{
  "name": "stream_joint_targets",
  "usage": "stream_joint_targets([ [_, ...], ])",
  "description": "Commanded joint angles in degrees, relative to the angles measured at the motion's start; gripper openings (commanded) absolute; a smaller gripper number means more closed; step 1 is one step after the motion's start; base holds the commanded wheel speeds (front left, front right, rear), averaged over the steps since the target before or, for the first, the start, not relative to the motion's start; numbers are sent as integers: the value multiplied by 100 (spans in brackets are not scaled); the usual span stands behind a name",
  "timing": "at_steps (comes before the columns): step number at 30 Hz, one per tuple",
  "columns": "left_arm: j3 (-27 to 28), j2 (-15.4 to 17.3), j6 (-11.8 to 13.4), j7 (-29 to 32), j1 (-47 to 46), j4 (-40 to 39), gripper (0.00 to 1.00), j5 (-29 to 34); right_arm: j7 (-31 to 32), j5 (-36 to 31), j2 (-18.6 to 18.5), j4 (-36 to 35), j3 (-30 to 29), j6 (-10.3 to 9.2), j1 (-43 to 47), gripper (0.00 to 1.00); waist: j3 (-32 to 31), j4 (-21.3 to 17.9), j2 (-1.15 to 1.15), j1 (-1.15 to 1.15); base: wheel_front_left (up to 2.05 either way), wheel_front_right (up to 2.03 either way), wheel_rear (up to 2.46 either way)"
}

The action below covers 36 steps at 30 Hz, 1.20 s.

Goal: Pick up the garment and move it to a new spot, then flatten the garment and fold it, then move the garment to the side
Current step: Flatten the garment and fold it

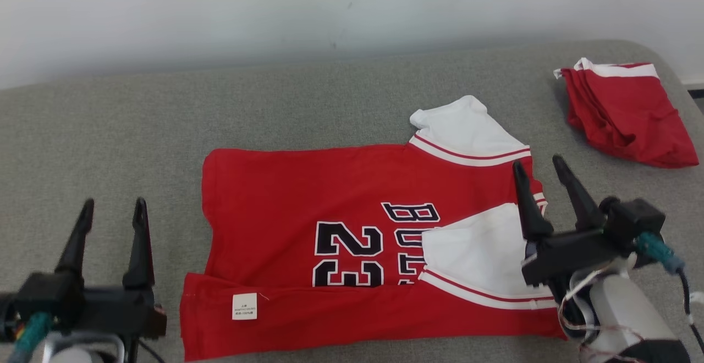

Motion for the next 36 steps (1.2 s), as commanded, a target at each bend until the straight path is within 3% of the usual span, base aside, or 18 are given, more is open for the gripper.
stream_joint_targets([
  [1,-85,144,-36,31,-325,105,100,-104,42,116,-43,129,82,-16,-318,100,232,-125,0,-1,0,0,0],
  [7,-619,527,-77,549,-1658,613,100,-665,290,417,-253,962,326,-16,-1643,100,693,-214,0,-1,0,0,0],
  [11,-1271,991,-74,1032,-2538,1123,100,-1307,460,553,-338,1703,616,-16,-2568,100,1082,-313,0,-1,0,0,0],
  [19,-2043,1434,-75,1645,-3280,1886,100,-1993,482,795,-312,2708,1169,-16,-3534,100,1472,-461,0,-1,0,0,0],
  [28,-2445,1548,-73,1910,-3704,2448,100,-2422,386,973,-263,3403,1661,-16,-4185,100,1720,-472,0,-1,0,0,0],
  [36,-2743,1433,-75,2183,-4067,2942,100,-2652,509,1174,-182,3945,2072,-16,-4684,100,1920,-452,0,-1,0,0,0],
])
